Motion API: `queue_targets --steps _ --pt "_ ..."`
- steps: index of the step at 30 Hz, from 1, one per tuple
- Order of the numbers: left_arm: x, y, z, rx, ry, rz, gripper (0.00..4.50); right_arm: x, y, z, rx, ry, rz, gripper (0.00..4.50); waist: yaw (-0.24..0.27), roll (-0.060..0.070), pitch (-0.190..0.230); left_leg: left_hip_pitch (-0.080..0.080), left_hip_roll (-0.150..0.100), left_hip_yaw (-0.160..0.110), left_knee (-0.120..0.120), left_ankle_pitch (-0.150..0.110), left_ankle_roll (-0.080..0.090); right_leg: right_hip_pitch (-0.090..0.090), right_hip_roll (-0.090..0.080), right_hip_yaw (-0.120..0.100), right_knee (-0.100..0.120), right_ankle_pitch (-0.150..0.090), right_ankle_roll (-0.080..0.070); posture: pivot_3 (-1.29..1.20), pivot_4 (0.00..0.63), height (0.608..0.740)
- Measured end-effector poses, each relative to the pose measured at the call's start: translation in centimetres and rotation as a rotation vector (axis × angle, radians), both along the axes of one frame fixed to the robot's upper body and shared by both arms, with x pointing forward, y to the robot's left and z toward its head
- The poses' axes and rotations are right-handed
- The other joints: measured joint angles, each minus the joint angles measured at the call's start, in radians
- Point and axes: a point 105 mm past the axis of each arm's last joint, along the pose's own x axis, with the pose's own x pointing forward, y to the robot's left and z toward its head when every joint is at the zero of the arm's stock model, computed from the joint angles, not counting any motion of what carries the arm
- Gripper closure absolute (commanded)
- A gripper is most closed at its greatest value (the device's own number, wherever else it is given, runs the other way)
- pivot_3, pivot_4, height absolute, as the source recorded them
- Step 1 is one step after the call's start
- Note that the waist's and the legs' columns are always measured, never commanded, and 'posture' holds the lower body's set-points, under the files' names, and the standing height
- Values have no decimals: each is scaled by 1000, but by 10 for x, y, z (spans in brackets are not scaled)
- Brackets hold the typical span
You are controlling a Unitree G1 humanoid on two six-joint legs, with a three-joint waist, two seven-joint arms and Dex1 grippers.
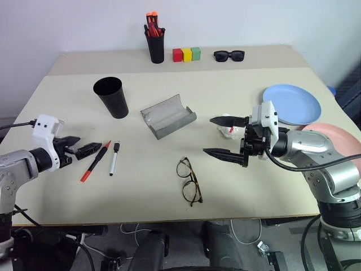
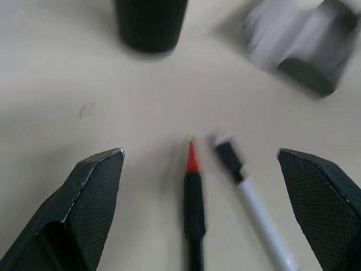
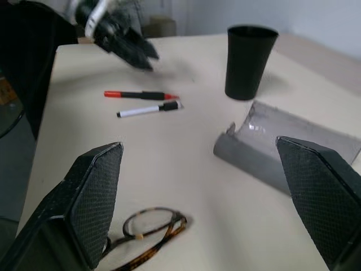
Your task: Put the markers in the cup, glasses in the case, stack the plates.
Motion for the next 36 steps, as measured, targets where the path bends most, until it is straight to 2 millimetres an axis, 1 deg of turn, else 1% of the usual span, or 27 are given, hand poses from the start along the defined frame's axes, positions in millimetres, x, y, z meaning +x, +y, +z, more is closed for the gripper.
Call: queue_targets --steps 2,5,7,10,12,17,20,22,25,27,34,36 --pt "-3 -3 -2 0 37 0 0 1 3 1 25 -12 -2 65 0 0 0 0 0 0 0 0 0 0 0 0 0 0 0 0 150 740" --pt "-6 -1 -13 15 103 24 0 2 4 1 32 -25 -11 65 -2 0 0 0 0 0 0 0 0 0 0 0 0 0 0 0 150 740" --pt "-4 0 -16 20 122 39 0 2 4 0 36 -29 -21 65 -1 0 0 0 0 0 0 0 0 0 0 0 0 0 0 0 150 740" --pt "-2 -1 -22 89 148 22 0 2 3 -6 33 -13 -35 65 2 0 0 0 0 0 0 0 0 0 0 0 0 0 0 0 150 740" --pt "2 -1 -25 106 162 19 0 2 1 -11 30 2 -47 65 3 0 0 0 0 0 0 0 0 0 0 0 0 0 0 0 150 740" --pt "20 -5 -21 129 139 -21 0 3 -1 -13 28 2 -58 65 1 0 0 0 0 0 0 0 0 0 0 0 0 0 0 0 150 740" --pt "26 -5 -25 152 153 -40 868 4 -3 -13 27 -2 -78 0 -3 0 0 0 0 0 -1 0 0 -1 0 0 0 0 0 0 150 740" --pt "25 -5 -33 170 194 -53 1901 4 -5 -15 25 -2 -93 0 -3 -1 0 0 0 0 -1 0 0 -1 0 0 0 0 0 0 150 740" --pt "22 0 -34 207 219 -63 3365 5 -8 -18 19 0 -112 0 -2 -1 0 0 0 1 -1 0 0 -1 0 1 0 0 0 0 150 740" --pt "21 1 -35 211 224 -65 4449 6 -11 -16 18 -10 -126 0 -1 -1 0 0 0 1 0 0 0 -1 0 1 0 0 0 0 150 740" --pt "24 2 -34 214 209 -90 4485 8 -14 -15 12 -36 -157 0 0 -1 0 0 0 1 0 0 0 -1 0 1 0 0 0 0 150 740" --pt "29 -3 -26 189 141 -127 4485 9 -14 -15 10 -36 -159 0 0 -1 0 0 0 1 0 0 0 -1 0 1 0 0 0 0 150 740"
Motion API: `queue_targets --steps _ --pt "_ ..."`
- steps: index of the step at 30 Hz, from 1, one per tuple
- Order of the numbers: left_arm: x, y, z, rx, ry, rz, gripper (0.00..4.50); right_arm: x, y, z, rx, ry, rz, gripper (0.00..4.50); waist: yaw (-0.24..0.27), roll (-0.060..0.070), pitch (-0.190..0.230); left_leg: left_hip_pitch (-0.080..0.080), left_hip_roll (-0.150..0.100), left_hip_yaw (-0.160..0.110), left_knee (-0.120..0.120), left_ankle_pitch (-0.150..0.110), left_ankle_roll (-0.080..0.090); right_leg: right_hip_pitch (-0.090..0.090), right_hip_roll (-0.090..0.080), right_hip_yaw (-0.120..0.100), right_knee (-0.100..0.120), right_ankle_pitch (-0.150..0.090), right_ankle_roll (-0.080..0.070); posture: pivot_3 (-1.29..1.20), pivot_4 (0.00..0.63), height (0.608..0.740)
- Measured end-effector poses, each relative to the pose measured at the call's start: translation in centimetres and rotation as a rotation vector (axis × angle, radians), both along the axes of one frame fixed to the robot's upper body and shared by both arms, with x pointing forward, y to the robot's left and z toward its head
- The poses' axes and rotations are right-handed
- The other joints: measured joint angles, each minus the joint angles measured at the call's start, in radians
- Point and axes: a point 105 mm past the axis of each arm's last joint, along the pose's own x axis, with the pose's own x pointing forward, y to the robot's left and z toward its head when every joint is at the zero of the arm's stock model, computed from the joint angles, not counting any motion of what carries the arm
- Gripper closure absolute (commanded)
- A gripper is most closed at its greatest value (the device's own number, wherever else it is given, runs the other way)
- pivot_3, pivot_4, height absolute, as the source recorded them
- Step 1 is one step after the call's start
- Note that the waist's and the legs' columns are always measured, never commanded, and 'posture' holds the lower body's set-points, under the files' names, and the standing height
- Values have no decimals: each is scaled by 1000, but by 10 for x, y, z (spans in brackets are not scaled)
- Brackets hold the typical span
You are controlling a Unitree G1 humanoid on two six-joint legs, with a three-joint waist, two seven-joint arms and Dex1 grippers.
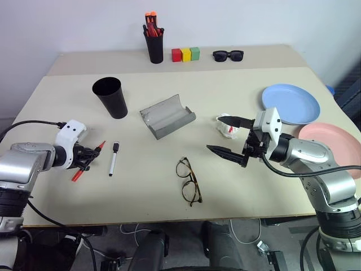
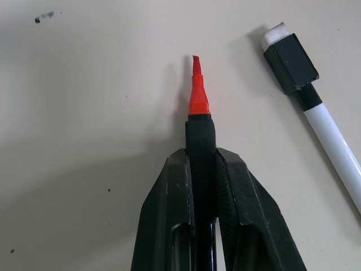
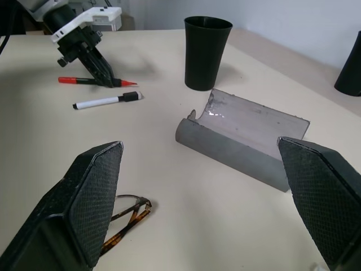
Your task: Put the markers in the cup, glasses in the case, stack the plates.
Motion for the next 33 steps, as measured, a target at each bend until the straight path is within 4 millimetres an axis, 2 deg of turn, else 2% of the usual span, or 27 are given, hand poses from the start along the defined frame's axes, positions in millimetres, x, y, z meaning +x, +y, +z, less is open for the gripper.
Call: queue_targets --steps 2,7,9,12,14,17,20,23,25,30,33 --pt "11 -11 24 -47 -128 -62 4485 1 0 -1 -5 -1 -1 0 4 -1 0 -1 0 -1 1 0 0 0 0 0 0 0 0 0 150 740" --pt "35 -44 111 -188 -583 -215 4485 4 3 0 -6 -12 7 0 4 -2 0 0 -1 0 1 0 0 1 -1 0 -1 0 0 0 150 740" --pt "36 -55 127 -224 -667 -273 4485 6 4 0 -8 -14 11 0 -3 -1 0 1 -1 1 0 0 0 0 -1 0 0 0 0 0 150 740" --pt "47 -71 141 -296 -770 -320 4485 10 3 0 -9 -9 8 0 1 -2 0 0 -1 1 1 0 0 0 0 0 0 1 0 0 150 740" --pt "60 -72 155 -312 -858 -299 4485 11 5 3 -7 -17 18 0 2 -2 0 0 -1 1 2 0 -1 1 0 0 0 1 0 0 150 740" --pt "78 -58 183 -266 -1002 -210 4485 12 6 5 -2 -24 21 0 0 -2 0 0 -1 1 2 0 0 0 0 0 -1 1 0 0 150 740" --pt "93 -41 200 -261 -1096 -92 4485 12 6 5 -1 -24 21 0 1 -2 0 -1 -2 1 2 0 0 0 0 0 -1 1 1 0 150 740" --pt "100 -28 206 -267 -1153 -1 4485 12 6 5 -1 -23 18 0 0 -2 0 -1 -2 1 2 0 0 0 0 0 -2 2 1 0 150 740" --pt "104 -24 200 -283 -1152 33 4485 13 6 5 0 -19 13 0 1 -2 0 -1 -2 1 2 0 0 0 0 0 -1 2 1 0 150 740" --pt "116 -29 161 -390 -1065 97 4485 10 9 9 -1 -35 15 0 1 -3 0 -1 -2 1 4 0 0 0 0 0 -1 2 2 0 150 740" --pt "117 -29 145 -415 -1043 120 4485 9 9 9 0 -29 12 0 -1 -3 0 -1 -2 1 4 0 0 0 0 0 -1 2 2 0 150 740"
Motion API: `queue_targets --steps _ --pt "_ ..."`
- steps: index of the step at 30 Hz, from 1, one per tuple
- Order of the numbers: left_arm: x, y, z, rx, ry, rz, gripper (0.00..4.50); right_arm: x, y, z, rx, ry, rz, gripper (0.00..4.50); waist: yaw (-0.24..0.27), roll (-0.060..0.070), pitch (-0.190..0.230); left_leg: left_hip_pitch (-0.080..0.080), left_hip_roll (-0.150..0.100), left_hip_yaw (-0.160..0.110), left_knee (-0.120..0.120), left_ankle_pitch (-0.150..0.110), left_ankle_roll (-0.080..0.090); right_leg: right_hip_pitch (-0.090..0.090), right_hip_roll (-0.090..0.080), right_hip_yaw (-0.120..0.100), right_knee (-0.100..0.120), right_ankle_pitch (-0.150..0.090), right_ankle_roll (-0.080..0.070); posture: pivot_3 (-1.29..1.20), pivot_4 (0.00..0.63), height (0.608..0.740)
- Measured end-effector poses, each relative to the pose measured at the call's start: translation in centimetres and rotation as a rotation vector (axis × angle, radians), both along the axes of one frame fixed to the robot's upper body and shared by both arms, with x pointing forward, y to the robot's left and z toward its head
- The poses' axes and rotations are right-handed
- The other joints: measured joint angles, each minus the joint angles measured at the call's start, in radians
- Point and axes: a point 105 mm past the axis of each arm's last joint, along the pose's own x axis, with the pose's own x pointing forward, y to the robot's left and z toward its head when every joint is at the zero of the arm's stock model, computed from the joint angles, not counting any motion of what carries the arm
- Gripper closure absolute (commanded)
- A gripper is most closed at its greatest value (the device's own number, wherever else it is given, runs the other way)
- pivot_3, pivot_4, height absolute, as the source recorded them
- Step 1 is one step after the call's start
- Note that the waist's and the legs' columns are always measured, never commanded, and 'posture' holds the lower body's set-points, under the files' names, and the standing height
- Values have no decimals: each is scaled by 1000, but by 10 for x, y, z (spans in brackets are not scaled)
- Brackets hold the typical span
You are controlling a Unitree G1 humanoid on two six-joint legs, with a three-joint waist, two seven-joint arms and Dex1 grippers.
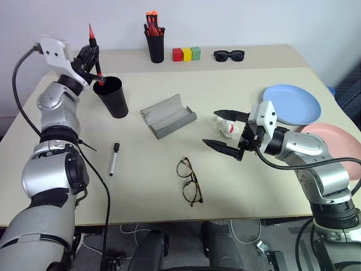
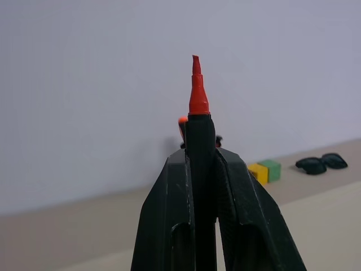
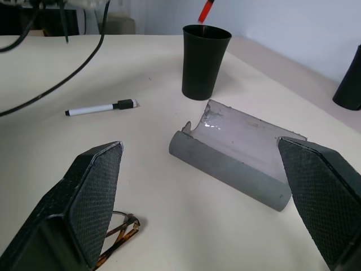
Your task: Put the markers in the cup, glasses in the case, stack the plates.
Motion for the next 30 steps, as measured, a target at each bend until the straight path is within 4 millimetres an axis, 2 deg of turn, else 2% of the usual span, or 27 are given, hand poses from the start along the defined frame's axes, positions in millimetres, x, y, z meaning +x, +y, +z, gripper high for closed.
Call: queue_targets --steps 2,6,11,17,20,22,24,28,30 --pt "0 -1 -7 -11 10 -1 4485 0 0 0 0 3 -5 0 0 0 0 0 0 0 0 0 0 0 0 0 0 0 0 0 150 740" --pt "-1 3 -13 -18 12 21 2660 -1 0 2 -3 -2 -9 0 0 0 0 0 0 0 0 0 0 0 0 0 0 0 0 0 150 740" --pt "-2 3 -15 -10 7 17 41 -1 -1 1 -5 0 -12 0 1 0 0 0 0 0 0 0 0 0 0 0 0 0 0 0 150 740" --pt "-4 -8 -9 24 4 -83 41 -1 -1 2 -5 -3 -12 0 1 0 0 0 0 0 0 0 0 0 0 0 1 0 0 0 150 740" --pt "-11 -22 10 65 5 -208 41 -1 0 2 -4 -8 -8 0 -2 0 0 0 0 0 0 0 0 0 0 0 1 0 0 0 150 740" --pt "-24 -28 17 150 41 -261 41 -1 0 3 -3 -13 -4 0 -12 0 0 1 0 0 0 -1 1 0 0 1 2 0 0 0 150 740" --pt "-39 -26 9 210 158 -267 41 0 1 3 0 -14 -2 0 -28 0 0 1 1 0 -1 -1 1 -1 0 2 2 0 0 0 150 740" --pt "-67 -27 -28 302 481 -231 41 3 -1 0 4 -1 2 0 -31 0 0 1 2 0 -2 -1 1 -2 3 3 3 0 0 0 150 740" --pt "-76 -33 -32 294 566 -184 41 5 0 0 7 -3 11 0 -24 0 0 1 3 -1 -1 0 0 -2 4 3 3 0 0 0 150 740"
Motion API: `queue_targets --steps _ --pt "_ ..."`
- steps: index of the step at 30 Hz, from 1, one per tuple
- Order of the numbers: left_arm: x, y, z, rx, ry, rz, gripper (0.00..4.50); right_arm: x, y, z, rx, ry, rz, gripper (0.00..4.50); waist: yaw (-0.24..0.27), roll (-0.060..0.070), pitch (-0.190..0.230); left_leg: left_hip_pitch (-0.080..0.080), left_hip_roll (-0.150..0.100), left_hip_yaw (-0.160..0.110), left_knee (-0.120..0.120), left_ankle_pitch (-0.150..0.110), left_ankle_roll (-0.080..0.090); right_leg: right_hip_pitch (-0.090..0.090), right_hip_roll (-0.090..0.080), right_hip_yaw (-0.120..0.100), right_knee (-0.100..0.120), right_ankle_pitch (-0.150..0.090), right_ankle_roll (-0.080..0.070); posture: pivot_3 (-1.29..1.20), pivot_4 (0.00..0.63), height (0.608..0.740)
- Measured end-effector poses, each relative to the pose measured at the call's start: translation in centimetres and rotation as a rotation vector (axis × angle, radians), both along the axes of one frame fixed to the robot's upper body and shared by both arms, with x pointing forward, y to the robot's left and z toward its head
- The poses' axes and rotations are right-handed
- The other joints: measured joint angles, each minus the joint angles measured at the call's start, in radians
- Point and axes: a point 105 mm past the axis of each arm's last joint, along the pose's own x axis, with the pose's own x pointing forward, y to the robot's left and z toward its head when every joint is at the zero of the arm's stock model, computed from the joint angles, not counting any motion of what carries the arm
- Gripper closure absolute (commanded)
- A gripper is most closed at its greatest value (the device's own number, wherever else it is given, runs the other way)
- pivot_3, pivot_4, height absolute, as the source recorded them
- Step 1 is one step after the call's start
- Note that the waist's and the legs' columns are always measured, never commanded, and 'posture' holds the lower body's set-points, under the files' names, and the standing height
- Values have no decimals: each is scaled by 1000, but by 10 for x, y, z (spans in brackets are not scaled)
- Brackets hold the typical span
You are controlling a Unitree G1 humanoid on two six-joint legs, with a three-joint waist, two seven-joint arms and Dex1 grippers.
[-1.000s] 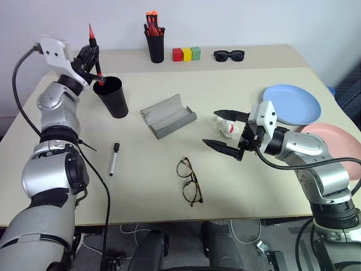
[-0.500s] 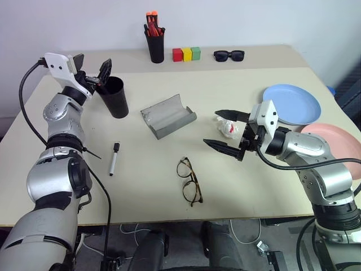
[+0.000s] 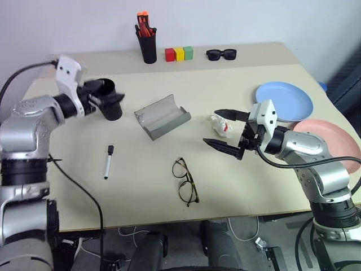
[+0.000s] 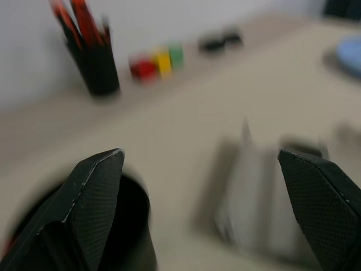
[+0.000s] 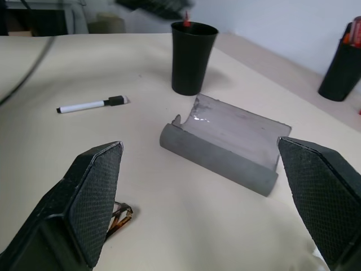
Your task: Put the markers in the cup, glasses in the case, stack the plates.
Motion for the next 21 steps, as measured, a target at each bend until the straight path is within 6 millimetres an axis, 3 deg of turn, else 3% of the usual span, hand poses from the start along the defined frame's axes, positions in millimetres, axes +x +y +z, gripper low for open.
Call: queue_targets --steps 4,7,10,15,18,21 --pt "-15 -11 -12 -6 124 127 41 1 6 2 9 -8 30 0 6 0 0 2 0 0 1 0 0 3 0 0 -1 0 0 0 150 740" --pt "-23 -11 -50 18 276 255 41 0 8 0 8 -3 42 0 3 0 0 2 0 0 0 0 0 3 1 0 -1 0 0 0 150 740" --pt "-35 3 -86 94 428 373 41 0 8 -2 5 4 47 0 -3 0 0 2 0 0 -1 0 -1 1 2 1 0 0 -1 0 150 740" --pt "-35 18 -103 38 492 447 41 0 6 -4 6 12 39 0 3 0 0 1 1 0 -1 1 -2 1 2 1 -1 1 -2 0 150 740" --pt "-34 15 -113 18 529 450 41 0 7 -4 11 10 30 0 8 0 0 1 1 0 -1 1 -2 1 2 1 -1 1 -2 0 150 740" --pt "-34 10 -115 14 566 434 949 1 6 -4 13 8 25 0 21 0 0 1 1 1 0 1 -2 1 2 1 -1 1 -2 0 150 740"
